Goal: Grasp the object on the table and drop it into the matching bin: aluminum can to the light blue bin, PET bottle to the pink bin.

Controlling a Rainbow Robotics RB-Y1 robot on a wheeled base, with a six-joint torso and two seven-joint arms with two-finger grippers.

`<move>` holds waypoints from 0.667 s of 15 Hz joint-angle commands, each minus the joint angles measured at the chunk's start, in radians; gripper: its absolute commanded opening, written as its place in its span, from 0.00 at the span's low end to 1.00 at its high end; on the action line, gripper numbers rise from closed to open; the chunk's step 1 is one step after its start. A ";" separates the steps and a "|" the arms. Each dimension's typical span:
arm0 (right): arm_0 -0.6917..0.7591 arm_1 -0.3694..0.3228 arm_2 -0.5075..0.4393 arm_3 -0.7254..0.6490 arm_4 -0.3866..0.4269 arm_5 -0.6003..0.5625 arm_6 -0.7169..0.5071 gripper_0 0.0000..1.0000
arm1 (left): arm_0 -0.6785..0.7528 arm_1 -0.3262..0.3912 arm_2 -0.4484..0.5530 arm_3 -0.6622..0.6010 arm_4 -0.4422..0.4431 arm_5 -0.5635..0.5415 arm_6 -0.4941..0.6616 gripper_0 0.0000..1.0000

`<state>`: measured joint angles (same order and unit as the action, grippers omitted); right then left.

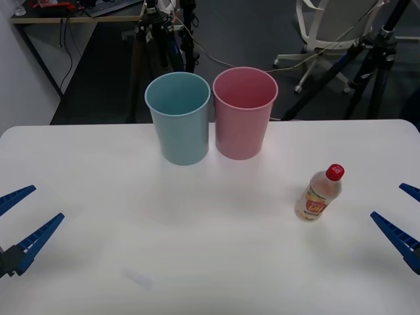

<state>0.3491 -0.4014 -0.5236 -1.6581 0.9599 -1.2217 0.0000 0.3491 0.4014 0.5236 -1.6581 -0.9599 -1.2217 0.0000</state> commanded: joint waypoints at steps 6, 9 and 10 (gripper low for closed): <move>-0.016 0.000 0.001 0.004 0.006 -0.005 0.014 1.00 | 0.000 0.000 0.000 0.000 0.000 0.000 0.000 1.00; 0.013 -0.022 0.027 0.004 -0.017 -0.005 0.121 1.00 | 0.000 0.000 0.000 0.000 0.000 0.000 0.000 1.00; 0.030 -0.033 0.042 0.004 -0.032 -0.002 0.156 1.00 | 0.000 0.000 0.000 0.000 0.000 0.000 0.000 1.00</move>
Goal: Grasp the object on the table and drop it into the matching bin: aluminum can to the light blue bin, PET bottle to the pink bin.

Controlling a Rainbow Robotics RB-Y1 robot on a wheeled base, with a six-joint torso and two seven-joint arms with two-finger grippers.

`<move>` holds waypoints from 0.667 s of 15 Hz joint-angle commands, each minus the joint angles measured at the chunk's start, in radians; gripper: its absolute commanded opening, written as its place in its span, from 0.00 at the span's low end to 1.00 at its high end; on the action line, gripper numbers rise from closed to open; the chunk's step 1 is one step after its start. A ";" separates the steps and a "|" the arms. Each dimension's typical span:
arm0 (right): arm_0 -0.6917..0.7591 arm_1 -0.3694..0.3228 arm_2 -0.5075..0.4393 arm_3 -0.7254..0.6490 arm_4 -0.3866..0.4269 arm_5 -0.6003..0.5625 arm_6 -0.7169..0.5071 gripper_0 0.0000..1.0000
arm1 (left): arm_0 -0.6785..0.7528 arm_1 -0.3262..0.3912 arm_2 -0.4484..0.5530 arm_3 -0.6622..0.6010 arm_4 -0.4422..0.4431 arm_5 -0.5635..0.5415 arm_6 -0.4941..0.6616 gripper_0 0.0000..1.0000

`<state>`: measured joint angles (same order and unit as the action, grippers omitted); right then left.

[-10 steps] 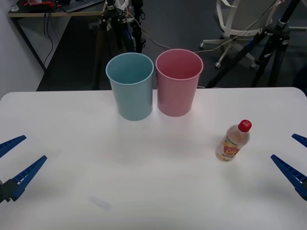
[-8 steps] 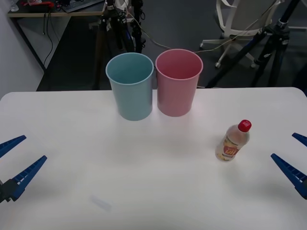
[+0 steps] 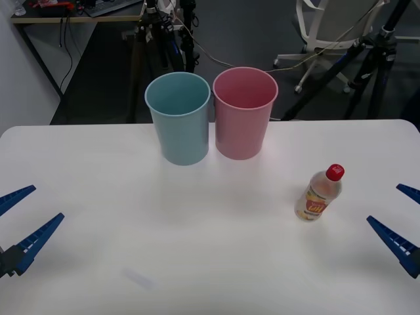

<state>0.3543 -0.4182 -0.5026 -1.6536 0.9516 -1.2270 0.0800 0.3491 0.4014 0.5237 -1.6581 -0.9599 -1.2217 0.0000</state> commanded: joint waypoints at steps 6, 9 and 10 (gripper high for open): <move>0.064 -0.139 0.168 0.126 -0.203 0.006 0.299 1.00 | 0.000 0.000 0.000 0.000 0.000 0.000 0.000 1.00; 0.068 -0.140 0.184 0.176 -0.217 -0.002 0.346 1.00 | 0.000 0.000 0.000 0.000 0.000 0.000 0.000 1.00; 0.068 -0.140 0.194 0.189 -0.223 -0.002 0.349 1.00 | 0.000 0.000 0.000 0.000 0.000 0.000 0.000 1.00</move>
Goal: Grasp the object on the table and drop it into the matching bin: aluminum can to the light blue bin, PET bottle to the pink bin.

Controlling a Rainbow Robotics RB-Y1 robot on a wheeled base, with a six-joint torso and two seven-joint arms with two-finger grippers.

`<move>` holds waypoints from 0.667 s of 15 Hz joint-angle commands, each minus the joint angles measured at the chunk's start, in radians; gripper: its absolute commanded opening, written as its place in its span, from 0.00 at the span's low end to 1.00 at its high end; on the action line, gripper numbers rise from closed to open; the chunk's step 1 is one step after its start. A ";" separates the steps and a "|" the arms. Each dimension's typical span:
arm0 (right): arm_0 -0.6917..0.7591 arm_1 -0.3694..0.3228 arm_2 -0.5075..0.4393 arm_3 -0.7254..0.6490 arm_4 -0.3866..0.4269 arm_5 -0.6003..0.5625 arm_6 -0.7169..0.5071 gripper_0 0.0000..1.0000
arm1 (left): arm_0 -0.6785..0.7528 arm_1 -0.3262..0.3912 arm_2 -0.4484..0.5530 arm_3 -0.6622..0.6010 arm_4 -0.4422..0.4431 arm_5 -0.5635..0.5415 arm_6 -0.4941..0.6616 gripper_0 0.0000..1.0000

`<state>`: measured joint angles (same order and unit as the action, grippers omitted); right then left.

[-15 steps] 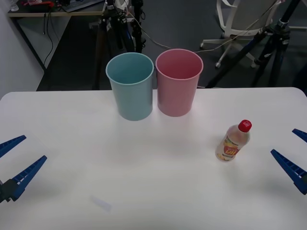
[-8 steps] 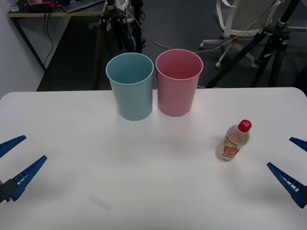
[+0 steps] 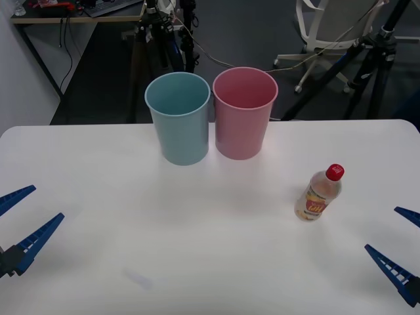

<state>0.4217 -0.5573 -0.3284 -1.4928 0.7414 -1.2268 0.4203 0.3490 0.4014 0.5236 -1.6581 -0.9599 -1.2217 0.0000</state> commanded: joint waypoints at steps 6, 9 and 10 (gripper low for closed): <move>-0.093 -0.001 0.115 0.152 -0.014 -0.019 0.061 1.00 | 0.000 0.000 0.000 0.000 0.000 0.000 0.000 1.00; -0.182 0.000 0.157 0.276 -0.017 -0.039 0.127 1.00 | 0.000 0.000 0.000 0.000 0.000 0.000 0.000 1.00; -0.204 0.000 0.164 0.310 -0.020 -0.036 0.163 1.00 | 0.000 0.000 0.000 0.000 0.000 0.000 0.000 1.00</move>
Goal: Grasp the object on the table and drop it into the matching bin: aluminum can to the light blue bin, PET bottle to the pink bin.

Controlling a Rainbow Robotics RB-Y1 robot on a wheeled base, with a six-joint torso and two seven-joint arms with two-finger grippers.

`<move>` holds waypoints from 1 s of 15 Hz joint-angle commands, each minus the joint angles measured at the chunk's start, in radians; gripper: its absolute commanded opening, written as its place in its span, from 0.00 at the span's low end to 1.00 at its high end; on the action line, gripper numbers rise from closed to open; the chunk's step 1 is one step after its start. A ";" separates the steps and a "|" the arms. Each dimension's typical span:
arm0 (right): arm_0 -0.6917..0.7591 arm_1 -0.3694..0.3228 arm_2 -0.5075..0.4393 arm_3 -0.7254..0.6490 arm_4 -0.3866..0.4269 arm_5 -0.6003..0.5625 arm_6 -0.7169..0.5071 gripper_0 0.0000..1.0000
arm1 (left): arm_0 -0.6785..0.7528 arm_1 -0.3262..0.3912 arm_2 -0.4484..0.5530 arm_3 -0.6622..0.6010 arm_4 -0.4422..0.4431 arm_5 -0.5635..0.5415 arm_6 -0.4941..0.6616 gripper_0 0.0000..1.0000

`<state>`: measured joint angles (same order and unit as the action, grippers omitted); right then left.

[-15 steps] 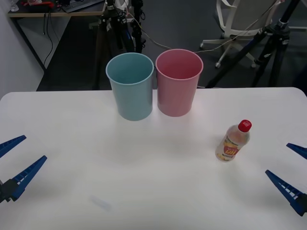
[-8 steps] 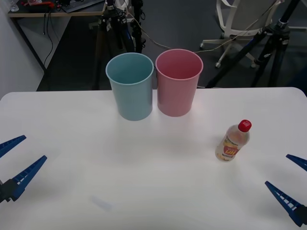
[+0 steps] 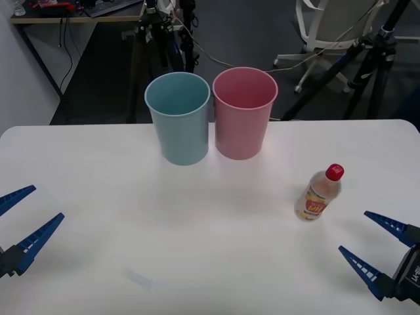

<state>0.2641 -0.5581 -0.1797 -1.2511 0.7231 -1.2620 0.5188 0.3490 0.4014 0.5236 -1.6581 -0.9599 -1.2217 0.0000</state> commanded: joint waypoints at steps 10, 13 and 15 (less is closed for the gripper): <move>-0.184 0.095 0.017 0.173 0.030 0.121 0.093 1.00 | 0.000 0.000 0.000 0.000 0.000 0.000 0.000 1.00; -0.201 0.126 0.017 0.173 0.052 0.135 0.087 1.00 | 0.000 0.000 0.000 0.000 0.000 0.000 0.000 1.00; -0.220 0.144 0.020 0.171 0.065 0.158 0.089 1.00 | 0.000 0.000 0.000 0.000 0.000 0.000 0.000 1.00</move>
<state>0.0516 -0.4208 -0.1605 -1.0785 0.7832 -1.1126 0.6067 0.3491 0.4014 0.5236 -1.6581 -0.9599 -1.2217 0.0000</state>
